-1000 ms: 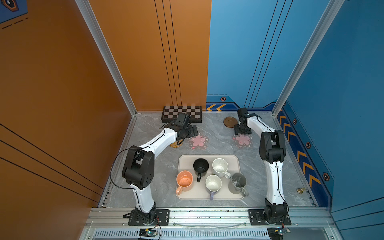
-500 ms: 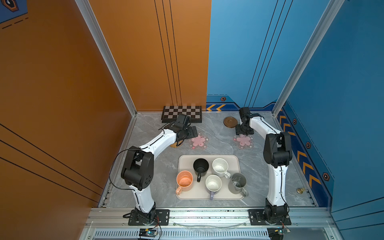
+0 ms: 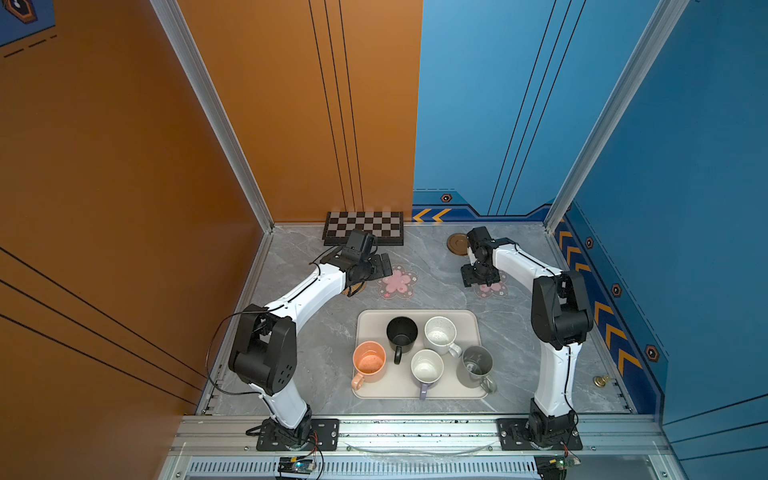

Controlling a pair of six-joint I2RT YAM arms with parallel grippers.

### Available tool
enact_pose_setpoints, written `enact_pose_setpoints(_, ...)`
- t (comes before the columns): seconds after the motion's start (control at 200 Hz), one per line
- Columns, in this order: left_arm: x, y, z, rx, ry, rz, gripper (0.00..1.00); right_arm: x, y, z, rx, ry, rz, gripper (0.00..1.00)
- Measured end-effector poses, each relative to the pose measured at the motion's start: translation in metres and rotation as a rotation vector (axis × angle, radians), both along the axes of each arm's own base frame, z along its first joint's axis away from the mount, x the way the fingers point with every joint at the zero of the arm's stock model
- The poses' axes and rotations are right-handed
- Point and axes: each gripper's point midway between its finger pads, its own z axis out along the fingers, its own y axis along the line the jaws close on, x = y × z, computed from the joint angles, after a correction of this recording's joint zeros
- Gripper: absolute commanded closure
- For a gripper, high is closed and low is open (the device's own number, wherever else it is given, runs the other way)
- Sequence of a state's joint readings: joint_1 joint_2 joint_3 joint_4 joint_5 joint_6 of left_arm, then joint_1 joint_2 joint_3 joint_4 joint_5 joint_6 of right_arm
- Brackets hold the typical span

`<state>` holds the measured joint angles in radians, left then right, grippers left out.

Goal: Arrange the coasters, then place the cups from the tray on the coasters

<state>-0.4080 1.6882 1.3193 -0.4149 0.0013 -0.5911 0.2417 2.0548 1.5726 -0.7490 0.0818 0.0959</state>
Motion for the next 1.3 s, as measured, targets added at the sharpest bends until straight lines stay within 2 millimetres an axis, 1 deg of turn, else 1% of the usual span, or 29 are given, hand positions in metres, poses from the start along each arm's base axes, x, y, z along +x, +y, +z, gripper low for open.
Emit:
enact_pose_setpoints(0.175, -0.005, 0.002, -0.004, 0.005, 0.01, 0.001, 0.02, 0.0, -0.003, -0.001, -0.002, 0.003, -0.004, 0.3)
enact_pose_setpoints(0.315, -0.006, 0.004, -0.002, 0.007, 0.005, 0.004, 0.02, 0.001, -0.01, -0.001, -0.002, 0.003, -0.018, 0.3)
enact_pose_setpoints(0.481, -0.006, 0.004, -0.002, 0.009, 0.004, 0.006, 0.02, 0.001, -0.016, -0.008, -0.006, 0.018, -0.032, 0.31)
enact_pose_setpoints(0.781, -0.006, 0.005, -0.002, 0.011, 0.003, 0.008, 0.02, -0.009, -0.019, -0.018, -0.013, 0.052, -0.033, 0.31)
enact_pose_setpoints(0.986, -0.005, 0.005, -0.002, 0.011, 0.002, 0.008, 0.02, -0.008, -0.024, -0.019, -0.014, 0.054, -0.045, 0.31)
enact_pose_setpoints(1.146, -0.006, 0.005, -0.002, 0.011, 0.003, 0.008, 0.02, -0.008, -0.028, -0.026, -0.015, 0.064, -0.057, 0.32)
enact_pose_setpoints(1.301, -0.005, 0.005, -0.002, 0.011, 0.003, 0.008, 0.02, -0.005, -0.029, -0.026, -0.013, 0.058, -0.062, 0.32)
